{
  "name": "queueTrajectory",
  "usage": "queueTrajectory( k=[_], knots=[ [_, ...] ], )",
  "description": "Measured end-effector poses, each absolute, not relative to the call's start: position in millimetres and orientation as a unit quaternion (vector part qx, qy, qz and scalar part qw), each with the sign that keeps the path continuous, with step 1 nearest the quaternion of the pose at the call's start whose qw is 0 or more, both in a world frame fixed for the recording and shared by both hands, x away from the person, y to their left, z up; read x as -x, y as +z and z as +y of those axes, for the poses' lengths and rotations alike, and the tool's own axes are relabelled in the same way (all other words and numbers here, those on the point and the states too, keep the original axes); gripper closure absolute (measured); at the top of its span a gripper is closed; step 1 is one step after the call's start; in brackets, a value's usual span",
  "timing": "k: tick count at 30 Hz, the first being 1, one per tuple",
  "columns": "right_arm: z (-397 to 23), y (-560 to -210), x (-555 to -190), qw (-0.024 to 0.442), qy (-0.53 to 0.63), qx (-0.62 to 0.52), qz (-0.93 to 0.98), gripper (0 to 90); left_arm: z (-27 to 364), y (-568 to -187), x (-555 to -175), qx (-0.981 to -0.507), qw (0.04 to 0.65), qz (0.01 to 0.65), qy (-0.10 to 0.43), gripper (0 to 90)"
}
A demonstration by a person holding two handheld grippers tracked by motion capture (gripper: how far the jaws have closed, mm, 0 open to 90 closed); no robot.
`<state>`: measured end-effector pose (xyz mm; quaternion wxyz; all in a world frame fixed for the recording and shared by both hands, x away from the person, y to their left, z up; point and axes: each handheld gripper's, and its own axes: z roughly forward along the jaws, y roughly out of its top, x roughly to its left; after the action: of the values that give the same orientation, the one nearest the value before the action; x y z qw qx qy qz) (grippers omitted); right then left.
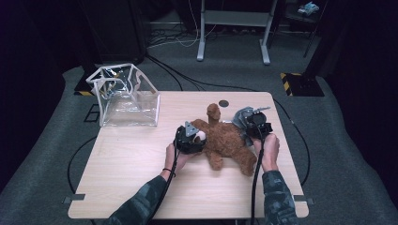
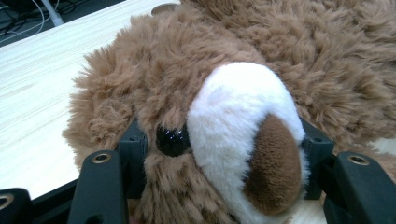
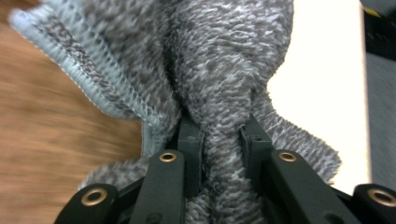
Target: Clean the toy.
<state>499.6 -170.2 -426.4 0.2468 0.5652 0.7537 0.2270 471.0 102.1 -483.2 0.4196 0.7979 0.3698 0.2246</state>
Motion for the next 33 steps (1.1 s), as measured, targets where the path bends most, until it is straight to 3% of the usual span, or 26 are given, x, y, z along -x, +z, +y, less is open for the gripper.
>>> queueTrajectory(
  k=[3, 6, 12, 19, 33],
  knots=[
    [-183, -432, -501, 0.244, 0.214, -0.585, 0.744, 74.9, 102, -483, -471, -0.799, 0.418, 0.371, 0.224, 38.3],
    [-176, -415, -491, 0.259, 0.237, -0.574, 0.74, 74.8, 103, -482, -472, -0.8, 0.416, 0.371, 0.222, 38.3],
    [-113, -386, -472, 0.239, 0.297, -0.504, 0.775, 74.4, 103, -482, -471, -0.8, 0.416, 0.372, 0.223, 38.3],
    [-59, -412, -479, 0.211, 0.278, -0.463, 0.814, 74.1, 103, -483, -471, -0.797, 0.418, 0.373, 0.224, 38.3],
    [-107, -412, -469, 0.247, 0.273, -0.497, 0.786, 74.3, 103, -483, -471, -0.798, 0.419, 0.37, 0.224, 38.0]
  ],
)
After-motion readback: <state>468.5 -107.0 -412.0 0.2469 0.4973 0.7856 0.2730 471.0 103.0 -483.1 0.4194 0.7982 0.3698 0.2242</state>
